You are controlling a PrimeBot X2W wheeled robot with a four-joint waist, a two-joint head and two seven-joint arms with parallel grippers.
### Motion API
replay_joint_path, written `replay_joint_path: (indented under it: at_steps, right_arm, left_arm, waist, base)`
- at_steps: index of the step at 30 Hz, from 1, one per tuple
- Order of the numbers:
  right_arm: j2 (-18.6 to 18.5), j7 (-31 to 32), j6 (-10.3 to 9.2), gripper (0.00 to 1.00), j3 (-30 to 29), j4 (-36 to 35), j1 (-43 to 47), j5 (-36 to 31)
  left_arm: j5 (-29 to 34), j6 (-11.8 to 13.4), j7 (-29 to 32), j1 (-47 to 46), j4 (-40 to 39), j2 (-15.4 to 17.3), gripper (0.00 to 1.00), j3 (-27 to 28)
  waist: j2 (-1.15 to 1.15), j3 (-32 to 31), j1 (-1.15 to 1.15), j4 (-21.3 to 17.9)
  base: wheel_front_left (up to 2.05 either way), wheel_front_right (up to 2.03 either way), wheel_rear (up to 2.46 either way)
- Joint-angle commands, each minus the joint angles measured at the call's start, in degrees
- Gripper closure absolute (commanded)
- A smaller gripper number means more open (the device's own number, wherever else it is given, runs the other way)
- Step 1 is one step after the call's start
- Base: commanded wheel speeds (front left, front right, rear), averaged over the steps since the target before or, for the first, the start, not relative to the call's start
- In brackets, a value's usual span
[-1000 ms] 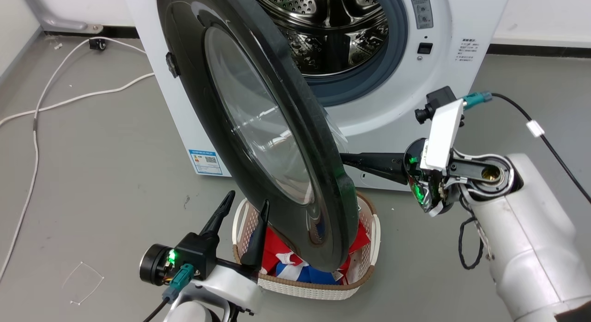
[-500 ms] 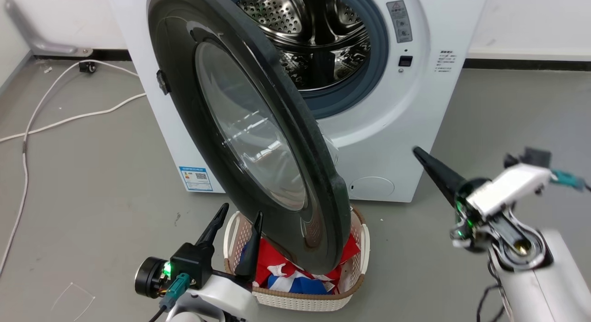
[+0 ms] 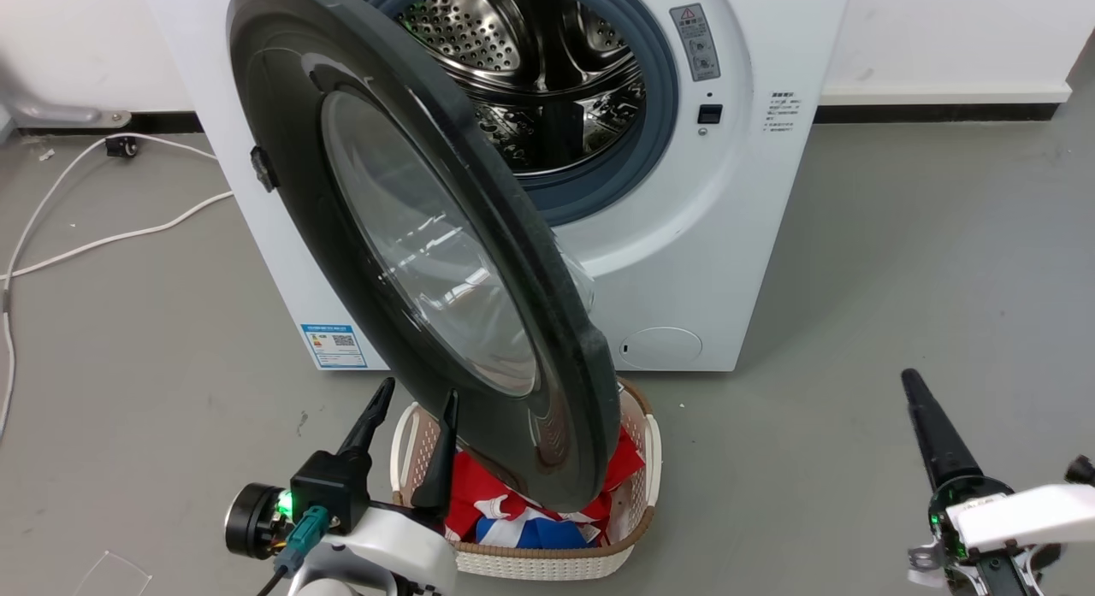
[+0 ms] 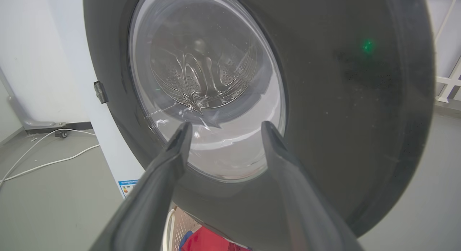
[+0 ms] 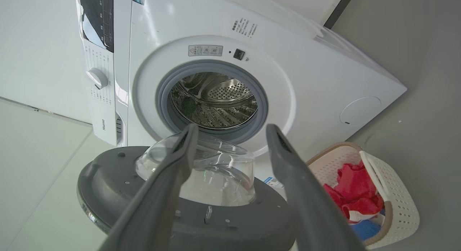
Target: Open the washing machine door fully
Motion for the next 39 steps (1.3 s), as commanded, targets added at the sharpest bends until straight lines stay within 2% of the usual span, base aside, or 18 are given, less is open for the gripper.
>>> replay_joint_path:
  at_steps: [1, 3, 9, 10, 11, 15, 19, 27, 39]
  right_arm:
    - [0.41, -1.72, 0.01, 0.00, -0.28, -1.27, 1.13, -1.98]
    - [0.62, -4.39, 0.01, 0.00, -0.84, -2.77, 1.71, -5.47]
    - [-1.01, -11.37, 0.01, 0.00, -1.97, -5.74, 1.65, -28.39]
    - [-0.82, -11.79, 0.01, 0.00, -1.99, -6.43, 1.39, -32.17]
    - [-0.82, -11.79, 0.01, 0.00, -1.99, -6.43, 1.39, -32.17]
    - [-0.27, -11.28, 0.01, 0.00, -1.08, -9.19, 1.56, -46.10]
    - [0.90, -10.60, 0.00, 0.00, 0.90, -10.52, 3.33, -54.09]
    - [1.68, -11.93, 0.00, 0.00, 3.42, -7.54, 4.86, -63.15]
    - [2.24, -12.43, 0.00, 0.00, 3.49, -5.90, 5.11, -65.09]
  left_arm:
    - [-0.29, 0.59, -0.15, 0.70, -0.20, 0.07, 0.00, 0.51]
    - [-0.34, 1.00, -0.15, 0.81, -0.41, 0.06, 0.00, 0.99]
    - [-0.12, 1.54, -0.15, 0.70, -0.60, 0.09, 0.00, 1.64]
    - [-0.02, 1.74, -0.15, 0.61, -0.63, 0.10, 0.00, 1.74]
    - [-0.02, 1.74, -0.15, 0.61, -0.63, 0.10, 0.00, 1.74]
    - [0.36, 2.22, -0.15, 0.14, -0.73, 0.04, 0.00, 2.04]
    - [0.56, 2.50, -0.15, 0.00, -0.92, 0.01, 0.00, 2.19]
    - [0.85, 2.44, -0.15, 0.14, -0.42, 0.00, 0.00, 1.83]
    - [0.64, 2.80, -0.15, -0.23, 0.18, -0.09, 0.00, 1.82]
  waist:
    - [0.00, 0.08, 0.01, -0.30]
    - [0.00, 0.10, 0.01, -0.51]
    - [0.00, 0.30, 0.01, -0.59]
    - [0.00, 0.36, 0.01, -0.56]
    - [0.00, 0.36, 0.01, -0.56]
    - [0.00, 0.58, 0.01, -0.32]
    - [0.00, 0.71, 0.01, -0.23]
    - [0.00, 0.75, 0.01, -0.04]
    - [0.00, 0.75, 0.01, -0.10]
  base:
    - [0.00, 0.00, 0.00]
    - [0.00, 0.00, 0.00]
    - [0.00, 0.00, 0.00]
    - [0.00, 0.00, 0.00]
    - [0.00, 0.00, 0.00]
    - [0.00, 0.00, 0.00]
    - [0.00, 0.00, 0.00]
    - [0.00, 0.00, 0.00]
    - [0.00, 0.00, 0.00]
